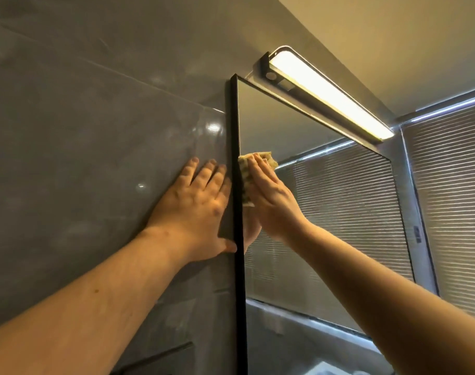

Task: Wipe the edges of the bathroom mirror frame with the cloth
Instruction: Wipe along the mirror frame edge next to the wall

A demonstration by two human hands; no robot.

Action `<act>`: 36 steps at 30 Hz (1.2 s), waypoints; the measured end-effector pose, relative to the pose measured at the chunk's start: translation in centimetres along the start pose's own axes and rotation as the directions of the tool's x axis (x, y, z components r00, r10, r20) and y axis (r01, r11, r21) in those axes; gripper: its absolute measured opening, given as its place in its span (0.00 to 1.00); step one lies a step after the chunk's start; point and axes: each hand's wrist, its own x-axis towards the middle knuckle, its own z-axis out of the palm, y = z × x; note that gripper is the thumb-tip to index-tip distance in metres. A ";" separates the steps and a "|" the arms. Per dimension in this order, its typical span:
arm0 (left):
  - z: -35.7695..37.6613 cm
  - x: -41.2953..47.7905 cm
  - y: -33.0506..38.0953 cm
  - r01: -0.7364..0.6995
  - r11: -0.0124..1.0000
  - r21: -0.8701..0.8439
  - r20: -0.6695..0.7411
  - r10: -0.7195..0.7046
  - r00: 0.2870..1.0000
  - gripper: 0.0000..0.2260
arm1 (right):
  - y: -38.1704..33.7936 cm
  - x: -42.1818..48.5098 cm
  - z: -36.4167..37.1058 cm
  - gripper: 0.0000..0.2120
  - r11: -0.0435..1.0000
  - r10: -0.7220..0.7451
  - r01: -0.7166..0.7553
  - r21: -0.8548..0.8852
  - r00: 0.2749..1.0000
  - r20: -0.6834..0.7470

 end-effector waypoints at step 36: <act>4.0 -8.4 6.5 -0.125 0.990 0.064 0.061 0.121 0.991 0.54 | 4.2 -26.0 6.6 0.31 0.990 0.097 -0.105 0.091 0.991 0.091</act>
